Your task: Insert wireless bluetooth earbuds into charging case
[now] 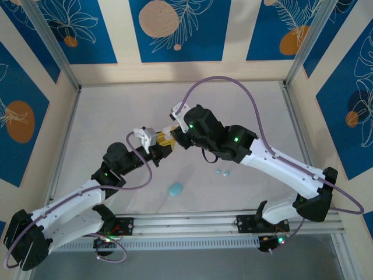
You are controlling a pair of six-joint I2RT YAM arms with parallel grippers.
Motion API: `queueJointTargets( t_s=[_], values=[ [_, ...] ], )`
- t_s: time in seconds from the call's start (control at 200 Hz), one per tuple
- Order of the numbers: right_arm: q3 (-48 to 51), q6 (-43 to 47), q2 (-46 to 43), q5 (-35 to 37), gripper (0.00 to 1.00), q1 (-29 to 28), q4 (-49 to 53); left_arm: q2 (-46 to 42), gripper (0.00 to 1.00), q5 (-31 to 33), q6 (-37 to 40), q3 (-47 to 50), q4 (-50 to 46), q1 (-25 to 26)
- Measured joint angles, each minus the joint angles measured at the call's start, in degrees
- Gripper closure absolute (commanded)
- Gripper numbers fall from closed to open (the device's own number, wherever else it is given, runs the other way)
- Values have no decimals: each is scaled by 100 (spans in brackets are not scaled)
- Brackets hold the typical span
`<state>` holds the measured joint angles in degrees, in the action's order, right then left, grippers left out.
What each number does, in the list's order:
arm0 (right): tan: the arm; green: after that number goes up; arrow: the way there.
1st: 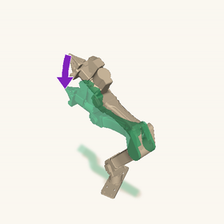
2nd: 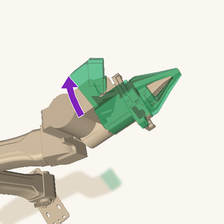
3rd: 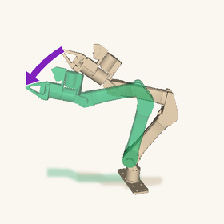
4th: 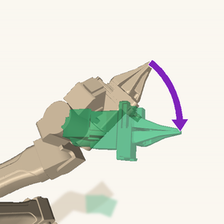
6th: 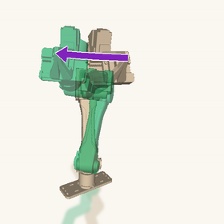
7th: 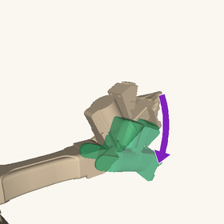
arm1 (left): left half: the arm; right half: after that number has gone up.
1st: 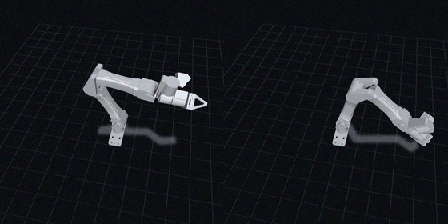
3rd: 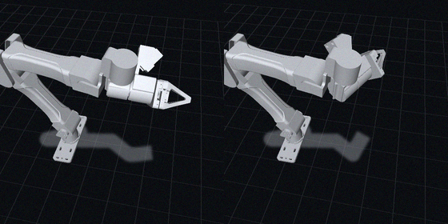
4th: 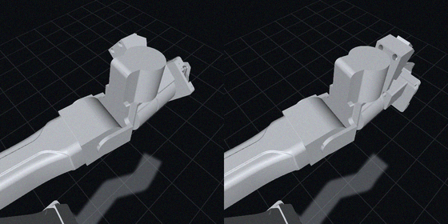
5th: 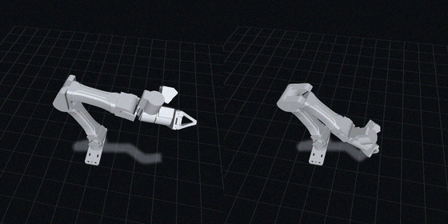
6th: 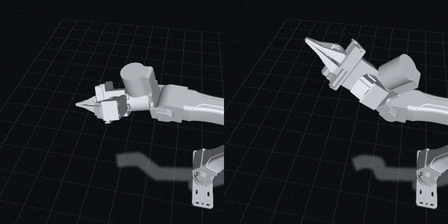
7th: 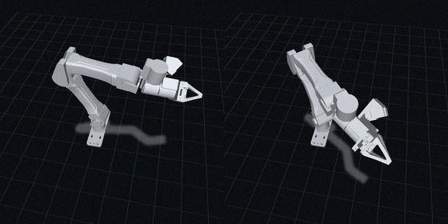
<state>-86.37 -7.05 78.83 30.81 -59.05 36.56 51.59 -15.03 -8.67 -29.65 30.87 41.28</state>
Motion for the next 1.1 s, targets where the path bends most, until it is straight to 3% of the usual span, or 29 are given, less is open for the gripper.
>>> queueJointTargets(
  t_s=[0.685,1.1],
  values=[
    [0,-420,-11,-826,74,262,70,-22,73,31,-151,2,129,0],
    [0,-1060,-413,-2120,74,984,0,-87,73,48,-149,2,166,0]
  ],
)
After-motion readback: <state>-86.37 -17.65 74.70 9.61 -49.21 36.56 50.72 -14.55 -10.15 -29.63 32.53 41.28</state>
